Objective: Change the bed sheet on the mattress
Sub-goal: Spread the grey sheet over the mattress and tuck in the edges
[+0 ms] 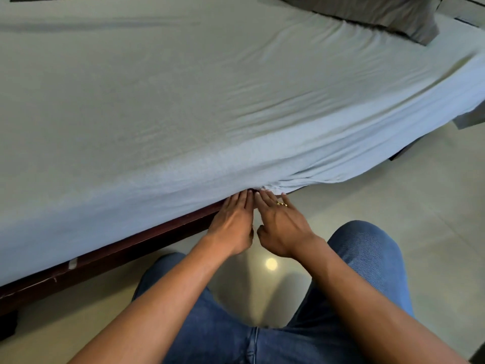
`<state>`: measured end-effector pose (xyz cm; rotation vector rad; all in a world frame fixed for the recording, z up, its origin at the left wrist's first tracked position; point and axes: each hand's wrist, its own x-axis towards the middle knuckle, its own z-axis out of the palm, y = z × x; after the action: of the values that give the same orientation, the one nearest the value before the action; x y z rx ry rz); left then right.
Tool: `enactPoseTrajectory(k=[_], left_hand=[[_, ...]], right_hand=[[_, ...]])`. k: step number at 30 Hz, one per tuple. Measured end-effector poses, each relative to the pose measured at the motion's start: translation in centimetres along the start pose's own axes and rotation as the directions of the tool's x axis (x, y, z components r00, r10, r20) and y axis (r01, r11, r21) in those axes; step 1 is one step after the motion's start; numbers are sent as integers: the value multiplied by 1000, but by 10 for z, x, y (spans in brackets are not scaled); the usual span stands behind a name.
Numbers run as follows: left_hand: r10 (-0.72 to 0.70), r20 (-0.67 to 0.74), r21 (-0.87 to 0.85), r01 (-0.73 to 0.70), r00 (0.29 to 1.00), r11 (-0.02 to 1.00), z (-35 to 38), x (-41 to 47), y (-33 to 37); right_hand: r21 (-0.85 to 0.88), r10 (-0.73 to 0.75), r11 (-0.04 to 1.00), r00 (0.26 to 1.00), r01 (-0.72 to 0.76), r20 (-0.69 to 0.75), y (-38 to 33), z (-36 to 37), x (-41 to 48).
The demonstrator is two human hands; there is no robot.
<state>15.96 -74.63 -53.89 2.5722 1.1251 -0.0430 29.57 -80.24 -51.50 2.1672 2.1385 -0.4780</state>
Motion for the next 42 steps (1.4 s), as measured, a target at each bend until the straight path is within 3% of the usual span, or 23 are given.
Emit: enactPoseTrajectory(k=[4,7,11,14,19,25,27,29,31,33,35,36,37,39,42], left_hand=[[-59,59,58,56,996,997,-1,-1,16],[-5,48,40,3,999,999,-8,4,21],[108,3,4,-108,994,994,-12,28,26],[121,-11,21,-121,993,992,-1,45,26],[59,69,146,-68,996,987,13,39,33],[74,166,80,-88,983,993,-19,35,51],[180,74,111,-188,981,976,-36,31,61],[281,-112,97,-271,953,958,-57,34,71],[312,-309,38,-316,898,948,-82,49,84],[298,-470,-16,-346,831,938,-108,81,95],[267,-542,-48,-346,797,937,-132,115,102],[242,-559,-56,-328,793,943,-143,136,103],[214,-575,-52,-296,790,954,-151,159,100],[152,-533,-1,-180,832,984,-165,210,85],[66,-292,124,-31,954,992,-166,278,57]], right_hand=[[-55,94,994,996,-94,5,34,-11,33],[-45,140,989,990,-138,24,40,-20,61],[-70,33,997,999,-32,24,44,-13,40],[-26,39,999,999,-40,-32,50,-14,12],[-34,164,986,986,-164,-8,84,-17,46],[-98,100,990,995,-97,26,99,-16,56],[-20,87,996,996,-87,33,101,-22,48],[117,104,988,993,-98,-53,104,-34,35],[217,203,966,931,-141,-302,109,-54,19],[309,311,939,760,-153,-570,120,-85,18],[383,362,918,615,-103,-701,129,-119,36],[374,351,923,596,-90,-722,136,-136,55],[343,320,936,608,-82,-727,144,-149,78],[288,258,954,718,-83,-646,164,-174,129],[205,192,972,891,-115,-411,192,-183,181]])
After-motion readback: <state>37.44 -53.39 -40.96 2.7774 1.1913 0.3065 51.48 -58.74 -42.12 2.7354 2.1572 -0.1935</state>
